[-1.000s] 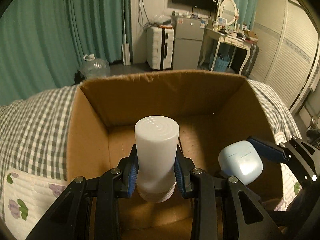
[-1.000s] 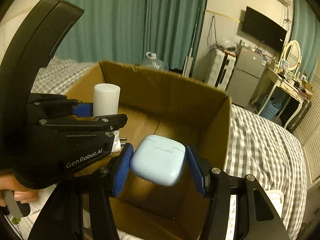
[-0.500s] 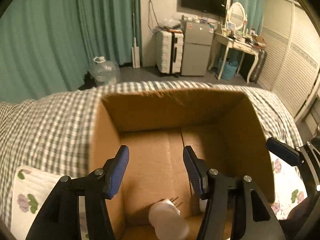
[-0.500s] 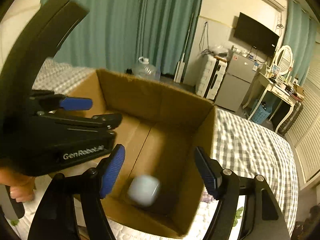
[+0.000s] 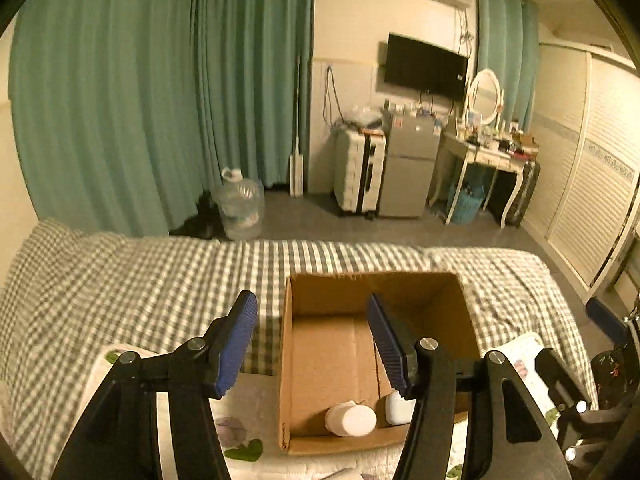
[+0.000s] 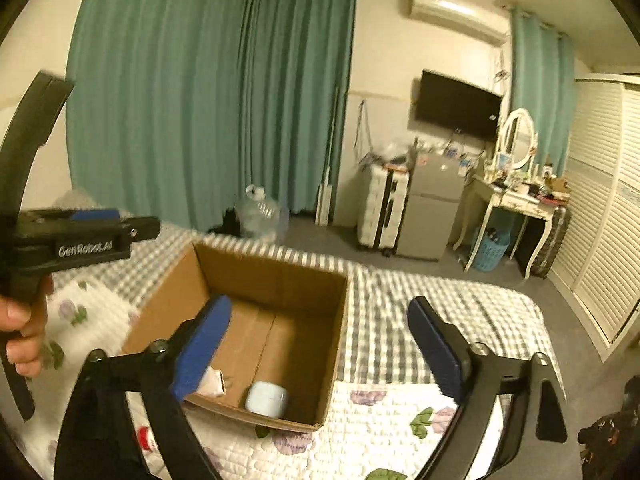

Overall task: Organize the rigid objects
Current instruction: 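Open both tools to drop the bottle and earbud case into the box, then move both tools back toward the remaining items beside the box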

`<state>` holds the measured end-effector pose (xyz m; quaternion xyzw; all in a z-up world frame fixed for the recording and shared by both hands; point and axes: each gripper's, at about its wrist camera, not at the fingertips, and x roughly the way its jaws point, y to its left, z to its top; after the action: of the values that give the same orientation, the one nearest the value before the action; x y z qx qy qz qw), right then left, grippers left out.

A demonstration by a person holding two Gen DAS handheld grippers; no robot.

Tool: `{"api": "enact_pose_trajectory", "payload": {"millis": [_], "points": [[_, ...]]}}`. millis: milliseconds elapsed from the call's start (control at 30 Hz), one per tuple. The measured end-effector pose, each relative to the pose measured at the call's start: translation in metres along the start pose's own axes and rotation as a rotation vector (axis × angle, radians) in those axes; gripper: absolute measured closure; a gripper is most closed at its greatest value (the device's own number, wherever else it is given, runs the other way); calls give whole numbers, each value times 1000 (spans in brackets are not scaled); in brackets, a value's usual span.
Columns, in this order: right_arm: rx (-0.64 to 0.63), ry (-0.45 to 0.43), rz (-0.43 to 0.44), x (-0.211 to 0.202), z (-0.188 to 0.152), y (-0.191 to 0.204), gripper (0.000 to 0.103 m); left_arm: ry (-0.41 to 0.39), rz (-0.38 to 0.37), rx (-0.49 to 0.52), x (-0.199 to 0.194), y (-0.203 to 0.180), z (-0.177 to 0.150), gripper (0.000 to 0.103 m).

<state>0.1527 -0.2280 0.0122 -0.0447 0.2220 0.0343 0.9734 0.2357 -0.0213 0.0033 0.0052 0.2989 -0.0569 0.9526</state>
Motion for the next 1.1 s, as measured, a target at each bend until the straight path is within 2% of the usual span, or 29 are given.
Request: {"api": "enact_pose_trajectory", "payload": {"millis": [133,267,400,600,767,900,1100], "points": [[2,-43,-12,-32,11,6,6,-66,22,25,-37,-4,4,42],[-10,-87,-23,-61,19,15,0,-126,40,45,-69,-6,4,41],[-23,-125,-30,-90,21,17,0,-169,30,62,-96,-5,-1,41],[-33,-148,-27,-116,20,28,0,-231,57,79,-123,1,-11,41],[-47,-148,-19,-125,11,41,0,-238,94,121,-123,4,-32,40],[-62,-135,-22,-124,-4,52,0,-198,52,83,-116,15,-50,40],[-50,-89,-8,-111,-27,63,0,-168,53,67,-101,25,-80,40]]}}
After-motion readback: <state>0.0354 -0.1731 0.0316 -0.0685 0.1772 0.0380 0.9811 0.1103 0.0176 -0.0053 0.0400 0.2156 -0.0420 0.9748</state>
